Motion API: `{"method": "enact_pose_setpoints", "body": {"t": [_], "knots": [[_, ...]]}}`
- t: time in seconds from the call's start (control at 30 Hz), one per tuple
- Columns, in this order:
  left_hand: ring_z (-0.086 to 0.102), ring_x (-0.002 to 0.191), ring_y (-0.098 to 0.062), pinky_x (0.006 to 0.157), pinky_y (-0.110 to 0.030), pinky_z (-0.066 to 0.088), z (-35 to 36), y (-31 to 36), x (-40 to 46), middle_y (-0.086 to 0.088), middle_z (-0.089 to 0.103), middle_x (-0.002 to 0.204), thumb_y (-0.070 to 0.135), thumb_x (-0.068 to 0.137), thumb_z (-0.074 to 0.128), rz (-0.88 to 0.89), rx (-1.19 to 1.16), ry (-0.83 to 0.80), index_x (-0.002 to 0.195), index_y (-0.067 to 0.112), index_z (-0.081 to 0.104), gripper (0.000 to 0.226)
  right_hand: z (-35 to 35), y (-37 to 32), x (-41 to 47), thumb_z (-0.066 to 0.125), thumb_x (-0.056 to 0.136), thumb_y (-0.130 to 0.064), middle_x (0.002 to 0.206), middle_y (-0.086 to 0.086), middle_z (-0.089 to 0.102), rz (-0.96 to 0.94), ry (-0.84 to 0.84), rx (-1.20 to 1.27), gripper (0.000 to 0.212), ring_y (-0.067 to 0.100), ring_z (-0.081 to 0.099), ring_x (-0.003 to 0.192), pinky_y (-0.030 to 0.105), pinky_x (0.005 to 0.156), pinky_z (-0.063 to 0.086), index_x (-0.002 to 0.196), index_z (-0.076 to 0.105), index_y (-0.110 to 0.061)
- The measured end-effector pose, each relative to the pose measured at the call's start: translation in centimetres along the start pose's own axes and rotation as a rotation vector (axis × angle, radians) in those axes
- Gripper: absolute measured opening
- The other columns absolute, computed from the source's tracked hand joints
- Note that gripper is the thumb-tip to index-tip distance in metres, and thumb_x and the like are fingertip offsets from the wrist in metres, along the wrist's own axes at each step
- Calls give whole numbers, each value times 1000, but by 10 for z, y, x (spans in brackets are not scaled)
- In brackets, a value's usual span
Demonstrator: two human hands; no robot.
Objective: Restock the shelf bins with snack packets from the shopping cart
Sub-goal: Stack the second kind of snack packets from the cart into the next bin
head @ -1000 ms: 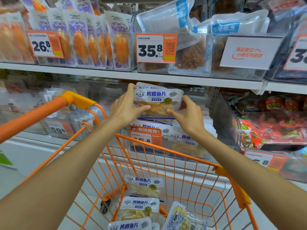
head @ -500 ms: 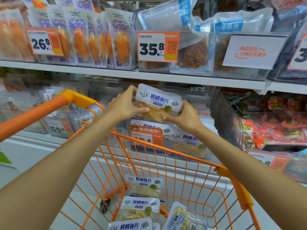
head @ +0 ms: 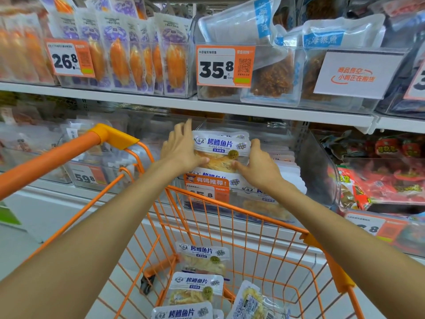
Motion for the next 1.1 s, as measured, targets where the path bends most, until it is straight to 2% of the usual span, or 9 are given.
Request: {"method": "enact_pose_setpoints", "body": {"t": [0.07, 0.13, 0.17, 0.37, 0.57, 0.7, 0.87, 1.0, 1.1], "knots": [[20, 143, -29, 111, -48, 31, 1, 7, -4, -3, 9, 159, 28, 78, 76, 138, -111, 36, 153, 23, 2, 105, -6, -7, -2, 63, 90, -37, 114, 15, 61, -91, 63, -86, 79, 33, 63, 86, 34, 60, 44, 148, 11, -22], [26, 141, -27, 108, -48, 35, 5, 8, -5, 2, 13, 159, 24, 79, 73, 196, -94, 14, 152, 28, 10, 96, -7, -15, -6, 62, 89, -40, 121, 14, 51, -179, 82, -160, 92, 31, 61, 79, 33, 56, 44, 151, -7, -32], [29, 140, -26, 106, -48, 37, 7, 6, -4, 4, 16, 158, 26, 80, 71, 195, -90, 5, 151, 28, 15, 90, -6, -16, -7, 60, 90, -40, 123, 13, 48, -192, 70, -166, 92, 30, 60, 78, 32, 57, 44, 151, -8, -34], [30, 140, -22, 110, -45, 32, 6, 0, 2, 8, 22, 157, 43, 98, 43, 159, -69, -44, 150, 30, 23, 57, 1, -16, -4, 53, 94, -34, 130, 13, 48, -169, 27, -89, 66, 33, 58, 102, 32, 69, 42, 148, 15, -29], [27, 143, -20, 111, -43, 28, 10, 12, 0, 11, 17, 159, 39, 103, 32, 185, -21, -77, 150, 33, 25, 48, 4, -2, -3, 53, 94, -40, 130, 9, 44, -136, 21, -129, 54, 27, 53, 110, 35, 79, 44, 140, 30, -24], [20, 146, -20, 115, -40, 22, 18, -4, 3, 7, 15, 160, 36, 104, 27, 124, 4, -80, 152, 28, 20, 49, 14, -14, 0, 45, 99, -33, 135, 12, 34, -136, -75, -10, 50, 29, 54, 107, 35, 79, 47, 144, 25, -21], [8, 148, -18, 120, -38, 13, 28, -14, 4, 6, 7, 161, 33, 104, 27, 113, -59, -143, 153, 23, 11, 53, 10, -14, 3, 42, 100, -35, 139, 13, 31, -120, -99, -20, 52, 30, 55, 103, 37, 83, 44, 146, 23, -23], [19, 146, -20, 117, -43, 22, 14, -13, 2, 4, 20, 159, 32, 102, 39, 132, -129, -42, 151, 24, 23, 53, 5, -12, 4, 49, 95, -41, 139, 10, 31, -133, -108, 35, 59, 23, 53, 84, 36, 85, 46, 147, 25, -26], [23, 144, -20, 116, -40, 23, 14, -15, -5, 7, 21, 158, 32, 102, 38, 129, -163, -17, 151, 26, 25, 51, 3, -11, 2, 50, 95, -43, 139, 9, 33, -142, -76, 74, 63, 20, 52, 87, 33, 82, 45, 149, 23, -26]]}}
Point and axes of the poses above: each hand's wrist, its own x-axis towards the middle knuckle, its own z-axis out of the palm, y = z × x, the point moved 8 cm from there along x, towards the middle knuckle
